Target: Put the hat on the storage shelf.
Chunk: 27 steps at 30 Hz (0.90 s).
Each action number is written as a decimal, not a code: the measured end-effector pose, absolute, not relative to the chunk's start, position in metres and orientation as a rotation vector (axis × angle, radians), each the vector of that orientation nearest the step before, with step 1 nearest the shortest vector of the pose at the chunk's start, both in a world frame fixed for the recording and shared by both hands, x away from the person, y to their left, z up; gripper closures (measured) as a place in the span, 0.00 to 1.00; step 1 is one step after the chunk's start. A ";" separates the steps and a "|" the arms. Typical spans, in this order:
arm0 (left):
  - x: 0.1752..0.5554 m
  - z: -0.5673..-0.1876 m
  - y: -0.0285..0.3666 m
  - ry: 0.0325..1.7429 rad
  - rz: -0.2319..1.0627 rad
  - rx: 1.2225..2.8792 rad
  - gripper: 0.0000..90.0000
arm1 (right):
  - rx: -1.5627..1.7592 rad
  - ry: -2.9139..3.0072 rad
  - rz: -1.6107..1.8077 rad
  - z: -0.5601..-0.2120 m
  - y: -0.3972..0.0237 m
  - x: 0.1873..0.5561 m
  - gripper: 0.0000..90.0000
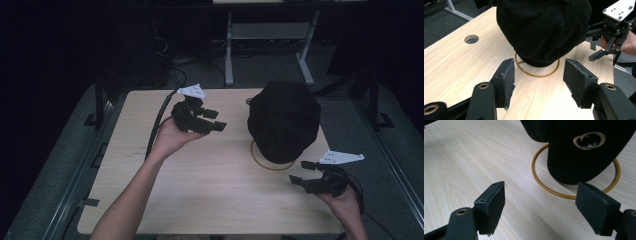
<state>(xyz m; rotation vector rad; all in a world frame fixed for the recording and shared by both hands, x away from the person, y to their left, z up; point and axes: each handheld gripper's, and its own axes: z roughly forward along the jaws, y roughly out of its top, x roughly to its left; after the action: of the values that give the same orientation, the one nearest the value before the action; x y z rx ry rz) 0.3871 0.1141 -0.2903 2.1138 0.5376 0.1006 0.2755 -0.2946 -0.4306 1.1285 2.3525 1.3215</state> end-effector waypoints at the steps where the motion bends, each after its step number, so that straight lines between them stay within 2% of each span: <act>1: 0.386 -0.291 0.115 0.538 0.105 2.121 0.46 | 1.127 2.353 1.322 -0.431 -0.294 0.275 0.26; 27: 0.359 -0.326 0.156 0.599 0.125 2.125 0.41 | 1.118 2.362 1.303 -0.432 -0.289 0.275 0.25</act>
<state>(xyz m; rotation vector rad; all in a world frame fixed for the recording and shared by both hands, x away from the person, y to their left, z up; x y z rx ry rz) 0.3594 0.1555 -0.3260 2.1249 0.5995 0.1246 0.2747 -0.2893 -0.4316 1.1183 2.3621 1.3029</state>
